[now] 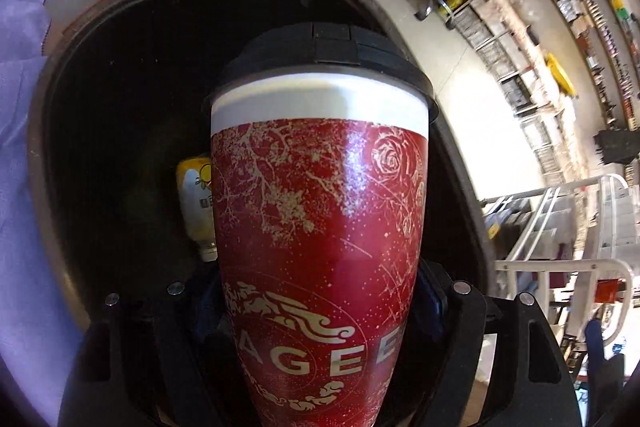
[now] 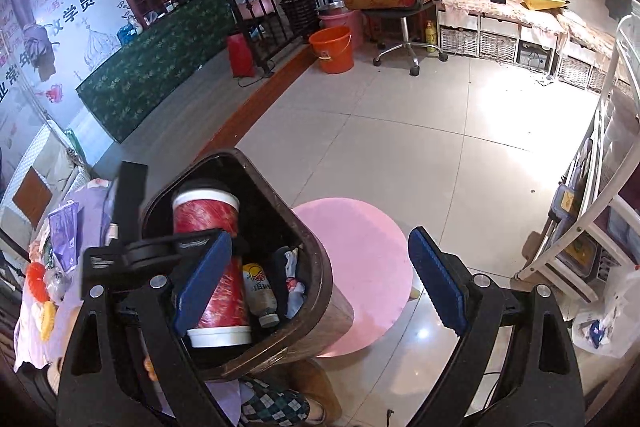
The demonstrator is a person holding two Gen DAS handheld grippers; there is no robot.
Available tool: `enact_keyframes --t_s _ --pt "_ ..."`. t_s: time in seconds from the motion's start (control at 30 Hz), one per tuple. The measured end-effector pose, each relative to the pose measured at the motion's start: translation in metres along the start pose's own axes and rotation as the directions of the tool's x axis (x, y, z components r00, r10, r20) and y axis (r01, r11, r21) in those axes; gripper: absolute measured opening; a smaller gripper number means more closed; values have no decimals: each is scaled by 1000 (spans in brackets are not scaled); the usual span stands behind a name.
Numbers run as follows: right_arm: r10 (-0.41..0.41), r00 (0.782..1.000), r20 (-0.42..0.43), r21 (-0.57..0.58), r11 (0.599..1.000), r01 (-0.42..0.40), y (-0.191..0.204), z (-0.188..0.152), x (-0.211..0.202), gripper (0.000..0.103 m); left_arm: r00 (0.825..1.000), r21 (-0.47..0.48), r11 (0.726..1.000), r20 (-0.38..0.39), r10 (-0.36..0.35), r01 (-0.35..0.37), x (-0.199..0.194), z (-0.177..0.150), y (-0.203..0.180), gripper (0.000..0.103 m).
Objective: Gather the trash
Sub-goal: 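Drop the bottle into the bin with the right tool while the left tool drops the red cup, then bring both tools back over the table toward the clear plastic bag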
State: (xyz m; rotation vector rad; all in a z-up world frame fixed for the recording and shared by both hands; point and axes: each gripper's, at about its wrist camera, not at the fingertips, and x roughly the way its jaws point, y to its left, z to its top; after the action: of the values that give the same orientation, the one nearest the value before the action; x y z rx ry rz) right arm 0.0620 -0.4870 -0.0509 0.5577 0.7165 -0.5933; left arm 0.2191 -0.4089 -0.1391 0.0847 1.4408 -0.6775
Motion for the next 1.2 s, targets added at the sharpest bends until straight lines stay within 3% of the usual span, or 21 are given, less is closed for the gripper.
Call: enact_keyframes --t_s 0.23,0.33,0.57,0.7,0.87,1.03,1.2 --pt "-14 999 48 12 1000 13 1 1 -10 89 998 47 997 -14 -60 61 -17 -6 0 86" --pt "-13 995 96 26 1000 11 2 3 -19 89 994 93 990 33 -106 103 -43 -17 0 90" --pt "29 990 141 -12 1000 -28 19 3 -28 92 973 166 985 211 -89 54 -106 -55 6 92" --pt "76 990 121 -47 996 -71 36 1 -25 92 944 193 981 328 -35 -31 -136 -79 15 94" --pt "131 987 89 -111 986 -121 66 -5 -20 92 889 154 982 457 23 -105 -173 -106 46 96" --pt "204 979 30 -201 960 -194 107 -17 -12 92 844 53 989 530 87 -135 -194 -131 82 97" --pt "285 958 -33 -300 912 -281 155 -34 -8 92 809 -61 976 549 208 -209 -213 -164 130 97"
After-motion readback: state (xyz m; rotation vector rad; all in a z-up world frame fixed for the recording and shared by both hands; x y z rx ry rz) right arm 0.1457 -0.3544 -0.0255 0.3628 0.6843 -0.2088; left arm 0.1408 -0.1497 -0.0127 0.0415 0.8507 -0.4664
